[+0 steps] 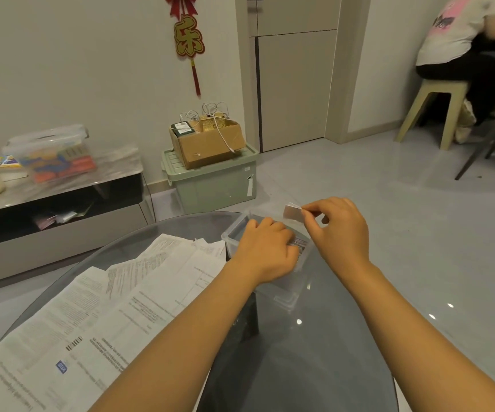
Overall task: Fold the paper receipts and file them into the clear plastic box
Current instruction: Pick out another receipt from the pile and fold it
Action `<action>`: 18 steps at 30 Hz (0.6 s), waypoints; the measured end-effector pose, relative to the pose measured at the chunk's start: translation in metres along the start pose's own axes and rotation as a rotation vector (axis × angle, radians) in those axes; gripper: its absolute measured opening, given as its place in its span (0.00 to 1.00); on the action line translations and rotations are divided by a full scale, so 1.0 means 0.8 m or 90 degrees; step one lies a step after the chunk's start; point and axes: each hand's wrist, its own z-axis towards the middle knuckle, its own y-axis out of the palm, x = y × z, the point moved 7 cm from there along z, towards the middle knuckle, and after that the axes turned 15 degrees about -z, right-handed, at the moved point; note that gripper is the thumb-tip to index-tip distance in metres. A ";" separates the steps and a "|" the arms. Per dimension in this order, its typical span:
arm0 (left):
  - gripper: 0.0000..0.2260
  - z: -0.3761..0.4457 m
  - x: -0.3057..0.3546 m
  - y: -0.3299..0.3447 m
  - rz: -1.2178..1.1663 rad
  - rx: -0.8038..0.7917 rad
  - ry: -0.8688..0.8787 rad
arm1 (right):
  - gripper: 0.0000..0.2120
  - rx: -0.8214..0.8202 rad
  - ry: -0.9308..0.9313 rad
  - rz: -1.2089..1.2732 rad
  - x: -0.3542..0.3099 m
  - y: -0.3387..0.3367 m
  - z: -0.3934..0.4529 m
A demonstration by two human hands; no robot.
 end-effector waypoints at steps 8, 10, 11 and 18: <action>0.25 -0.006 -0.008 0.004 -0.050 0.038 0.018 | 0.06 -0.135 0.010 -0.103 -0.004 0.023 -0.007; 0.30 -0.009 -0.010 0.004 -0.062 0.052 0.025 | 0.08 -0.188 0.020 -0.158 -0.007 0.031 -0.006; 0.33 -0.009 -0.011 0.004 -0.068 0.060 0.029 | 0.09 -0.219 0.031 -0.185 -0.007 0.034 -0.006; 0.35 -0.011 -0.011 0.001 -0.108 0.080 0.044 | 0.09 -0.345 0.071 -0.306 -0.003 0.050 -0.001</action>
